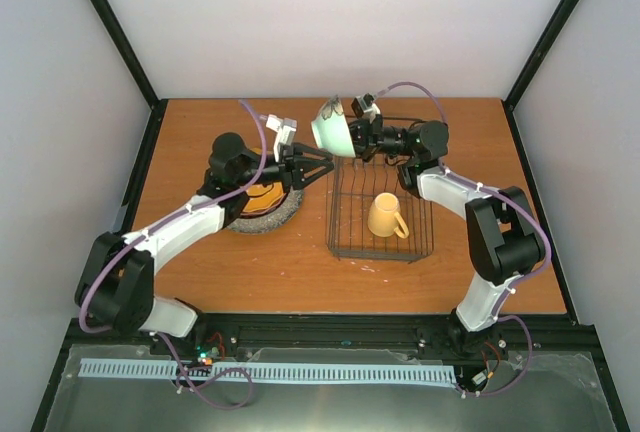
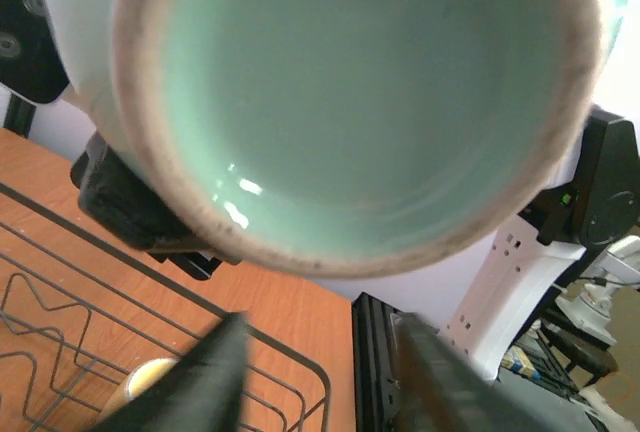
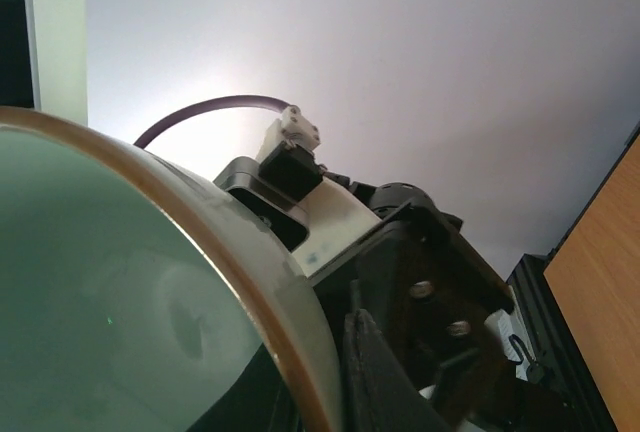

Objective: Load the mixed dishes into the dish rack

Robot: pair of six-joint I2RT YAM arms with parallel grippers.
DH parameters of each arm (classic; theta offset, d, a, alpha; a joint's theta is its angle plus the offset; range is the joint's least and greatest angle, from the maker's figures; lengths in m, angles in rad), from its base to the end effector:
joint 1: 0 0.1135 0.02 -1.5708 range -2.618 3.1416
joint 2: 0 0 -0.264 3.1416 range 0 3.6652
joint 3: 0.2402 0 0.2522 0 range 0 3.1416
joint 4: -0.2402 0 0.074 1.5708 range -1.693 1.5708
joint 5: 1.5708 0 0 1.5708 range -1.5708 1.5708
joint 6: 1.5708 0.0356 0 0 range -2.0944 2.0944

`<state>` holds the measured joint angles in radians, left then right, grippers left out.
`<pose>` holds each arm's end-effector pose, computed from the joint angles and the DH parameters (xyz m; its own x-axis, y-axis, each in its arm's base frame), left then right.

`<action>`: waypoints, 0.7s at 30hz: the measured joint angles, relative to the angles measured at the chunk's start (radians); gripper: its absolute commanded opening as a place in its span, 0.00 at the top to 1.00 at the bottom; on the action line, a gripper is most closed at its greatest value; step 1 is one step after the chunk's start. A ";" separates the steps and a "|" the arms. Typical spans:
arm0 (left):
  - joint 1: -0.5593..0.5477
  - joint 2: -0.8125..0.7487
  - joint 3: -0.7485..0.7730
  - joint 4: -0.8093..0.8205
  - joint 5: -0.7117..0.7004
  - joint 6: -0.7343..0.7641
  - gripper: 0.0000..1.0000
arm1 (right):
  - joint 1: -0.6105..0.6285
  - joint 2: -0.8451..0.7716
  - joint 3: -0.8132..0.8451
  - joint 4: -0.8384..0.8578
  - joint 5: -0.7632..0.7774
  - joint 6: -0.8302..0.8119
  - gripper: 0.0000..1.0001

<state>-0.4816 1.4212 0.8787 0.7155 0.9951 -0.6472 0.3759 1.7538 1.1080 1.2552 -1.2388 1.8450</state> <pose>0.2639 -0.1716 0.3155 -0.4719 -0.1238 -0.8729 0.8774 0.0315 -0.4788 0.3318 0.1671 0.3226 -0.9535 -0.0390 -0.2989 -0.2849 -0.2073 0.9359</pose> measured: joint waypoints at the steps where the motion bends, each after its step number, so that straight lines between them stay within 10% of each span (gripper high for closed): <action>1: 0.001 -0.008 0.001 -0.020 -0.002 0.005 0.99 | -0.002 0.000 -0.005 0.002 0.000 0.000 0.97; 4: 0.016 -0.063 0.007 -0.131 -0.040 0.048 0.96 | -0.012 0.000 -0.019 0.017 -0.004 0.008 0.97; 7: 0.053 -0.150 0.007 -0.195 -0.075 0.073 0.28 | -0.032 0.000 -0.019 0.034 -0.005 0.019 0.97; 12: 0.122 -0.277 -0.022 -0.162 -0.104 0.055 0.02 | -0.056 0.000 -0.019 0.037 -0.005 0.021 0.97; 21: 0.126 -0.245 -0.058 -0.076 -0.074 -0.021 0.07 | -0.056 0.000 -0.019 0.079 -0.005 0.045 0.97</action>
<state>-0.3553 1.1767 0.8207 0.6392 0.9211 -0.6678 0.3195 1.7538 1.0893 1.3346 -1.2438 1.8900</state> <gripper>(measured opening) 0.949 0.073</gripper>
